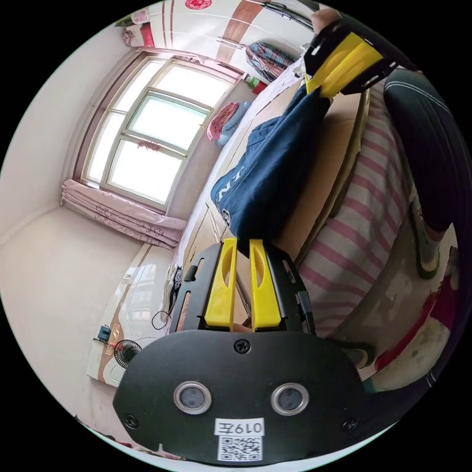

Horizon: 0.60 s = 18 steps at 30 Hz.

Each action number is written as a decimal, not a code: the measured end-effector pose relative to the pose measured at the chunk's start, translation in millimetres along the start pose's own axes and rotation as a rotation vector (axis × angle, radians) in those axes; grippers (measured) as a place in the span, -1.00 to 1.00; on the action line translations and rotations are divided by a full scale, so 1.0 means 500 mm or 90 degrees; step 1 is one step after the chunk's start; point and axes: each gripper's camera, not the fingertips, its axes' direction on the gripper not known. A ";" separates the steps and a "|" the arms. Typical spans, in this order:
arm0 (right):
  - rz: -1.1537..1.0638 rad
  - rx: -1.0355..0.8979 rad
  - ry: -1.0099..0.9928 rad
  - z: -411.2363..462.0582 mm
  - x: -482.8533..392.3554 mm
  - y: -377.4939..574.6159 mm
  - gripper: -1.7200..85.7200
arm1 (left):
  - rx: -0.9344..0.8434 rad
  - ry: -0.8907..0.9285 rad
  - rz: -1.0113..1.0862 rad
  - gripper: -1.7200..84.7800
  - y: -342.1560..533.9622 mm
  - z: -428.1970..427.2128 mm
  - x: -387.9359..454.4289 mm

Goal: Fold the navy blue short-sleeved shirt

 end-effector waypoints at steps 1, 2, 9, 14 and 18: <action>0.010 0.003 -0.012 0.015 -0.007 0.019 -0.88 | -0.001 -0.001 0.004 -0.93 0.000 0.002 0.002; 0.021 0.000 -0.027 0.033 -0.009 0.036 -0.87 | 0.001 -0.001 0.007 -0.93 0.000 0.004 0.002; 0.059 0.024 -0.082 0.112 -0.002 0.162 -0.84 | -0.005 0.018 -0.005 -0.93 0.000 0.020 -0.010; 0.060 0.022 -0.089 0.166 -0.007 0.263 -0.82 | -0.007 0.019 -0.013 -0.93 0.003 0.029 -0.013; 0.056 0.018 -0.085 0.214 -0.018 0.315 -0.85 | -0.009 0.018 -0.018 -0.93 0.006 0.037 -0.013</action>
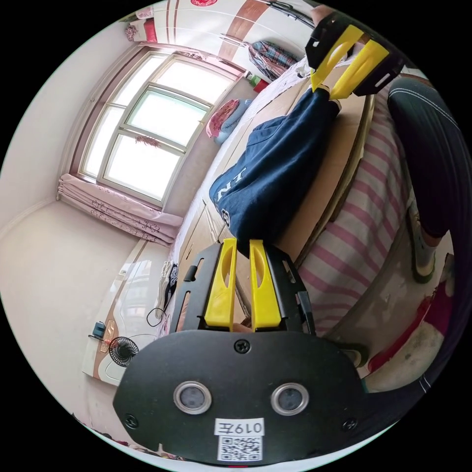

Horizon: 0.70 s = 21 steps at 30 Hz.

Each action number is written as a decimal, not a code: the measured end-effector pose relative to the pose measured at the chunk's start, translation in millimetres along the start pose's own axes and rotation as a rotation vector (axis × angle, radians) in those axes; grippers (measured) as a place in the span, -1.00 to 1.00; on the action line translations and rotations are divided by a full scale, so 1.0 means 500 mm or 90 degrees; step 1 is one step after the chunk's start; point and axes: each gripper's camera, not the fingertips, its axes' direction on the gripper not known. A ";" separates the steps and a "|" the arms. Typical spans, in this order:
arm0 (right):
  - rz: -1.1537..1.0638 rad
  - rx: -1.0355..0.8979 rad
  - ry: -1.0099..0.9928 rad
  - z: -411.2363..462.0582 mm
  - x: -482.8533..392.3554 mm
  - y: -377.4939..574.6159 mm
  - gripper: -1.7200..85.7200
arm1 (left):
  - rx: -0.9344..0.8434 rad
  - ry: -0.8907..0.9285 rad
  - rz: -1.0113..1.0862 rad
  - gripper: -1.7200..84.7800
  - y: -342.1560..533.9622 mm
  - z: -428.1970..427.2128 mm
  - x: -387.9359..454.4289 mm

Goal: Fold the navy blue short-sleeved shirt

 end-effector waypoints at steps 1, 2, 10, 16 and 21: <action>-0.009 -0.004 0.014 0.020 -0.005 0.016 -0.89 | 0.000 -0.001 0.000 -0.93 0.000 0.001 0.000; -0.024 -0.017 0.041 0.042 -0.010 0.033 -0.91 | -0.001 -0.004 0.002 -0.93 0.001 0.003 0.001; 0.010 -0.037 0.029 0.139 0.036 0.162 -0.98 | 0.002 -0.016 0.029 -0.93 0.016 0.016 0.004; 0.012 0.003 0.021 0.152 -0.011 0.217 -0.98 | -0.010 0.000 0.024 -0.94 0.033 0.035 -0.014; -0.007 -0.018 0.037 0.206 -0.041 0.251 -0.96 | -0.014 0.005 0.008 -0.94 0.042 0.047 -0.021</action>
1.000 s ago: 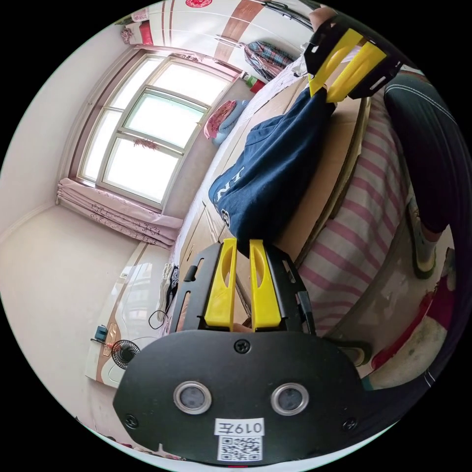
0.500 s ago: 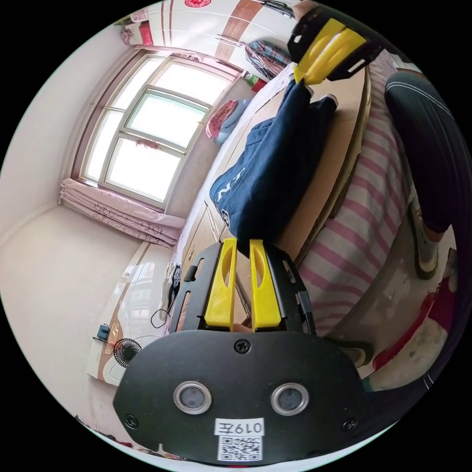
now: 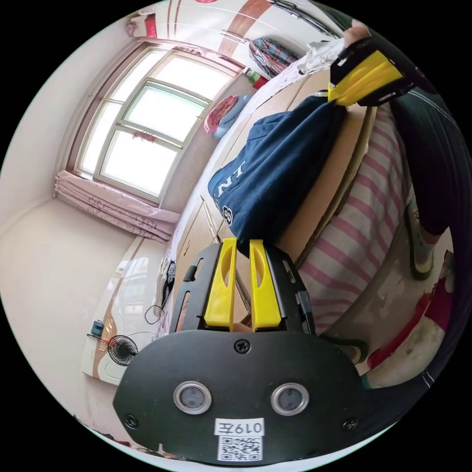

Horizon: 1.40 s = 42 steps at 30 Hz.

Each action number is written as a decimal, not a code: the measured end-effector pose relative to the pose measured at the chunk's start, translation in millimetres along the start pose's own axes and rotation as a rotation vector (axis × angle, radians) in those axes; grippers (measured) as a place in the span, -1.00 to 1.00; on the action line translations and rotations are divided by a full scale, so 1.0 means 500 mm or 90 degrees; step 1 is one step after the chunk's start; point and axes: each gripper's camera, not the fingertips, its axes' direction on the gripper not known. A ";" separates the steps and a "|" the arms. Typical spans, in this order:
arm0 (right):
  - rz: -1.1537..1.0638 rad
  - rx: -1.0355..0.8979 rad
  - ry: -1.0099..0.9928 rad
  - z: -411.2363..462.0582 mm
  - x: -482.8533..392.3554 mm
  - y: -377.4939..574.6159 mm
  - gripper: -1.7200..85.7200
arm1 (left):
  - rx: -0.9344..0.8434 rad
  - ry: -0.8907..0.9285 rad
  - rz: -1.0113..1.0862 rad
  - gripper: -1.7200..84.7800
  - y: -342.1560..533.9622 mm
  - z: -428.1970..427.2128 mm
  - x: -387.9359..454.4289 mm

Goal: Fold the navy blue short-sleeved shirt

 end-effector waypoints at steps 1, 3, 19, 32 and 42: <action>-0.002 -0.001 0.009 0.007 -0.008 0.010 -0.95 | 0.000 -0.009 0.009 -0.94 0.001 0.000 0.006; 0.003 -0.004 0.022 0.015 -0.019 0.023 -0.94 | 0.006 -0.041 0.025 -0.94 0.010 0.003 0.024; 0.230 0.163 -0.062 -0.041 0.121 -0.018 -0.75 | 0.056 0.011 -0.030 -0.94 0.072 0.027 -0.016; 0.181 0.161 -0.017 0.067 0.038 -0.098 -0.86 | 0.083 0.056 -0.062 -0.93 0.113 0.041 -0.039; 0.082 0.151 -0.032 0.113 -0.043 -0.049 -0.98 | 0.082 0.032 0.047 -0.92 0.126 0.038 -0.002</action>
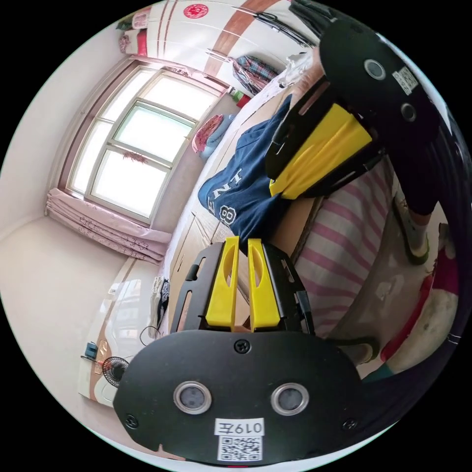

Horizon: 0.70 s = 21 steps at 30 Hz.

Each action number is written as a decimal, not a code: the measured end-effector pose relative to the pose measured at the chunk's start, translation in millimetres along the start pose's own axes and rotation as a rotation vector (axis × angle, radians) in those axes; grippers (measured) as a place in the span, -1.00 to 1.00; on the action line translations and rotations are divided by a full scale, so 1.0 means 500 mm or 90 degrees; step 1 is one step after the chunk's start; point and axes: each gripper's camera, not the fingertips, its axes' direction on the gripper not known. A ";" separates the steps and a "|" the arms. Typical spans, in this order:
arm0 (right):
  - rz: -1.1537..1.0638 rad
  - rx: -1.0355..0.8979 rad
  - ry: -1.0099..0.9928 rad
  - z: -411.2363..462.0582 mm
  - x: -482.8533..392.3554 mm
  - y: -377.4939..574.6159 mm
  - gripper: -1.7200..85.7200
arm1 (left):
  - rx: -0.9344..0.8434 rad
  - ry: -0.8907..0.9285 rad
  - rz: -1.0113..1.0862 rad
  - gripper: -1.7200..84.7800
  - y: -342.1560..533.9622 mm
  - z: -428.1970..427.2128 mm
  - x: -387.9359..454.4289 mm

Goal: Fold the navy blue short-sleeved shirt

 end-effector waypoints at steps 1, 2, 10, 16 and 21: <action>0.003 -0.002 0.005 0.004 -0.010 0.001 -0.97 | -0.003 -0.008 0.006 -0.92 -0.003 -0.001 0.005; 0.007 -0.001 0.011 0.003 -0.018 0.001 -0.97 | -0.008 -0.016 0.005 -0.91 -0.007 -0.004 0.011; 0.047 0.019 0.091 -0.001 -0.032 0.014 -0.92 | 0.008 -0.103 -0.011 -0.80 -0.016 -0.041 0.043; 0.046 0.025 0.115 0.005 -0.037 0.034 -0.82 | 0.073 -0.102 0.063 -0.82 -0.024 -0.064 0.061; 0.063 0.004 0.086 0.024 -0.032 0.058 -0.79 | 0.088 -0.099 0.146 -0.90 -0.027 -0.056 0.072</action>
